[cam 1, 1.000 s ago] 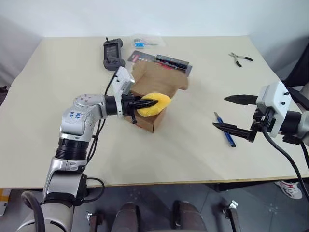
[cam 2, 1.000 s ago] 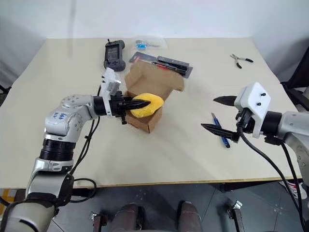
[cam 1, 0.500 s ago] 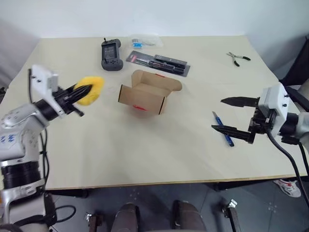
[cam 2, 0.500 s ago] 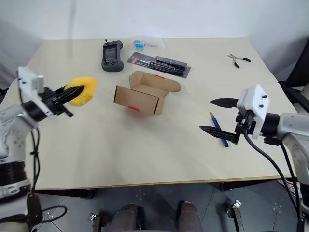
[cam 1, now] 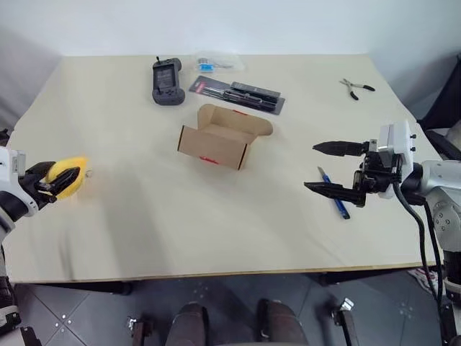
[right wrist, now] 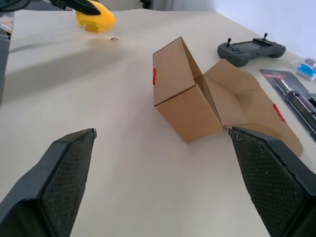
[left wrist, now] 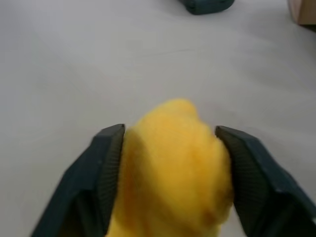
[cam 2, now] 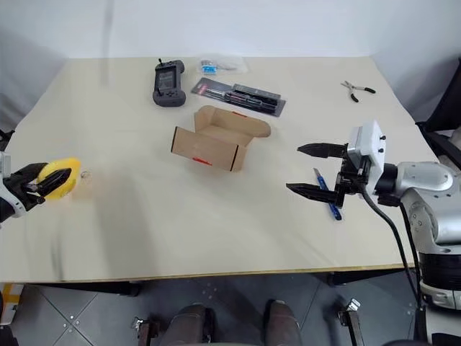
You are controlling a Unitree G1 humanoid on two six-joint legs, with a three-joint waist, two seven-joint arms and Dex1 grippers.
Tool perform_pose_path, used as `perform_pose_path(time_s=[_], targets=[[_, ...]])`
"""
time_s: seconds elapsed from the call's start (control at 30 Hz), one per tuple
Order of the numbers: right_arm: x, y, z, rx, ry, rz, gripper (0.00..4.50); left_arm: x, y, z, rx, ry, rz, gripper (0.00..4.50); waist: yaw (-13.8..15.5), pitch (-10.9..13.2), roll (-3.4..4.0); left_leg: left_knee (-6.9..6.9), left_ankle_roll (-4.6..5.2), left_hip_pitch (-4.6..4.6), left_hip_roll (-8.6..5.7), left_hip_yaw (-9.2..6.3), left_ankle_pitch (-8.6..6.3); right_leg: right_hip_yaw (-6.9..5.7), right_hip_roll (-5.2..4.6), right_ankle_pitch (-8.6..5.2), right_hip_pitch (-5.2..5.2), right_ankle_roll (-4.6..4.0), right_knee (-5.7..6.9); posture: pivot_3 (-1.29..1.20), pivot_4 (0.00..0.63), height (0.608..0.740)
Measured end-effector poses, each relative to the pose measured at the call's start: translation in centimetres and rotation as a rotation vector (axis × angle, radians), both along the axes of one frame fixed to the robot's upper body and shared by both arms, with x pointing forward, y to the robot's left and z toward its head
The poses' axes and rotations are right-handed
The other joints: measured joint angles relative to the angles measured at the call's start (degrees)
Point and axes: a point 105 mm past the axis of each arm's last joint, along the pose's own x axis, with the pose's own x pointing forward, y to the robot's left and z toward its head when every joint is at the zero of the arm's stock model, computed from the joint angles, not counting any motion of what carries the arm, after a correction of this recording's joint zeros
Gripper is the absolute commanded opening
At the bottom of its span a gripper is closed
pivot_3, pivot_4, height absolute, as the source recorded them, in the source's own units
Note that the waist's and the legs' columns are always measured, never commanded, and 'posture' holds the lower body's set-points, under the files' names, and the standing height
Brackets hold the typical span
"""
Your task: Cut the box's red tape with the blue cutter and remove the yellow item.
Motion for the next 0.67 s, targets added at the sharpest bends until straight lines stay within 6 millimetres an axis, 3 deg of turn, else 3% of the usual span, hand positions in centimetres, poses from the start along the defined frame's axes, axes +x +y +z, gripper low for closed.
perform_pose_path(time_s=[0.07, 0.23, 0.33, 0.4, 0.57, 0.67], targets=[[0.1, -0.2, -0.2, 0.0, 0.009, -0.006, 4.5, -0.2, 0.0, -0.2, 0.011, -0.001, -0.01, 4.46, -0.05, 0.0, 0.0, -0.03, 0.0, 0.02, 0.0, 0.02, 0.0, 0.0, 0.0, 0.0, -0.02, 0.0, 0.0, 0.0, 0.15, 0.74], [0.2, -0.2, -0.2, -0.01, 0.002, -0.005, 4.5, -1.2, -1.1, -0.5, 0.026, 0.003, -0.099, 4.46, -0.24, 0.0, 0.0, -0.07, -0.03, 0.06, 0.03, 0.08, -0.01, 0.0, -0.01, 0.0, -0.04, 0.0, 0.02, 0.0, 0.15, 0.74], [0.1, -0.2, 0.0, -0.013, -0.01, 0.002, 4.5, -2.1, -2.3, 0.3, 0.01, -0.04, -0.19, 4.46, -0.38, 0.0, 0.0, -0.07, -0.04, 0.07, 0.04, 0.09, -0.02, 0.0, 0.0, 0.0, -0.05, 0.0, 0.01, 0.0, 0.15, 0.74], [0.1, -0.3, 0.1, -0.007, -0.029, 0.005, 4.5, -2.7, -3.2, 1.0, 0.018, -0.099, -0.237, 4.46, -0.41, 0.0, 0.0, -0.07, -0.03, 0.07, 0.04, 0.1, -0.02, 0.01, -0.01, 0.0, -0.05, -0.01, 0.01, 0.0, 0.15, 0.74], [-0.2, -0.9, 0.2, 0.026, -0.029, 0.02, 4.5, -3.9, -5.3, 0.1, -0.025, -0.059, -0.345, 4.46, -0.22, 0.0, 0.0, -0.06, -0.03, 0.08, 0.04, 0.1, -0.02, 0.01, -0.01, 0.01, -0.03, -0.02, 0.01, 0.0, 0.15, 0.74], [-0.8, -1.3, 0.5, 0.097, -0.042, 0.058, 4.5, -4.1, -8.1, -1.1, -0.068, -0.012, -0.444, 4.46, 0.05, 0.0, 0.0, -0.04, -0.01, 0.09, 0.04, 0.12, -0.03, 0.02, -0.02, 0.01, 0.0, -0.02, 0.0, 0.0, 0.15, 0.74]])
